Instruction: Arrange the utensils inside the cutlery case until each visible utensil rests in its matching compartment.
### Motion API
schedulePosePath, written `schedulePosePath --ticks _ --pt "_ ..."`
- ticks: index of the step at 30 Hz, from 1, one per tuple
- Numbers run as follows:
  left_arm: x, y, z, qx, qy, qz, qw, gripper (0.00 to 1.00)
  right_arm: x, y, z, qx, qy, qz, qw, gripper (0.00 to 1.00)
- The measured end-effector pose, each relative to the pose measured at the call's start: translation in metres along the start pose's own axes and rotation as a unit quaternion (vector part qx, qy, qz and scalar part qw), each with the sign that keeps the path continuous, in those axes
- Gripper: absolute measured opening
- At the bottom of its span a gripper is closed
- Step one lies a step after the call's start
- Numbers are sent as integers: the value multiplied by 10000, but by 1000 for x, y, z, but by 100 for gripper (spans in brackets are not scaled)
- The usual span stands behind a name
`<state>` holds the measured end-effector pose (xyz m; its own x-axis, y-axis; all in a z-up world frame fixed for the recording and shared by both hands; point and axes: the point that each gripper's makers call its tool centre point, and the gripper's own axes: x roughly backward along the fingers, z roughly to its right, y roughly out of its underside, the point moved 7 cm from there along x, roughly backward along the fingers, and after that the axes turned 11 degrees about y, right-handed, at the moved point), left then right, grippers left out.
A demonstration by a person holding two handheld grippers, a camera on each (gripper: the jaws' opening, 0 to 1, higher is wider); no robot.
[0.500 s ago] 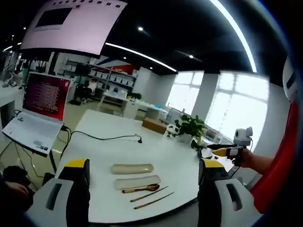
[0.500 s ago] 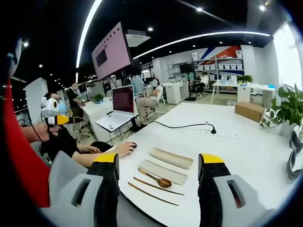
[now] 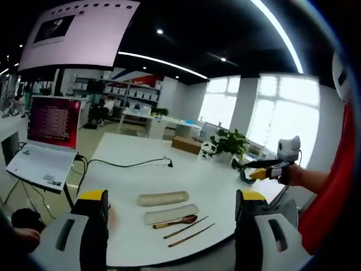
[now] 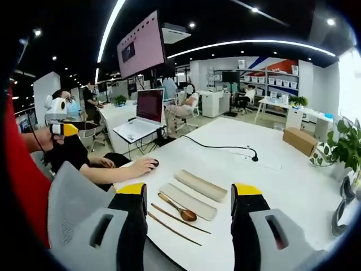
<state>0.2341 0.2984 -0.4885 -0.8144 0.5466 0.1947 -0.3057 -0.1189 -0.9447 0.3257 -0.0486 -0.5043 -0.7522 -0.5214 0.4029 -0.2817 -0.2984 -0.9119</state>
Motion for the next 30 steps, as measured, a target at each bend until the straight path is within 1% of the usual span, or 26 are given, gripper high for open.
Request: schedulePosePath --ticks 4,7,14,15,17,18,19,21,23,25,28,30 --pt "0 2 -1 -9 -48 -44 10000 93 -7 -1 -5 151 -76 -40 9998 56" --pt "1 3 1 -13 -77 -25 10000 93 -14 -2 -9 318 -131 -70 9994 59" --pt "11 6 9 -119 -277 -45 9995 93 -25 -7 -12 670 -345 -162 9970 56" --pt "12 7 9 -157 -330 -79 9993 94 -27 -9 -12 755 -403 -149 9962 54" --pt "18 10 6 -361 -622 -268 9970 96 -30 -11 -13 890 -488 -126 9948 49" --pt "19 11 5 -383 -663 -308 9966 96 -32 -12 -14 930 -528 -120 9942 46" --pt "19 12 6 -384 -657 -308 9966 95 -35 -13 -16 1007 -561 -130 9932 46" --pt "19 14 7 -287 -599 -308 9973 93 -41 -15 -18 1106 -571 -100 9922 47" --pt "20 16 8 -205 -588 -317 9976 92 -49 -16 -22 1132 -635 -144 9914 45" --pt "19 17 8 -208 -585 -349 9975 91 -54 -17 -25 1132 -656 -117 9913 44" --pt "20 18 6 -266 -592 -407 9971 88 -59 -16 -28 1137 -600 -62 9917 47" --pt "20 19 5 -278 -607 -411 9969 87 -62 -14 -30 1163 -577 -94 9915 45"
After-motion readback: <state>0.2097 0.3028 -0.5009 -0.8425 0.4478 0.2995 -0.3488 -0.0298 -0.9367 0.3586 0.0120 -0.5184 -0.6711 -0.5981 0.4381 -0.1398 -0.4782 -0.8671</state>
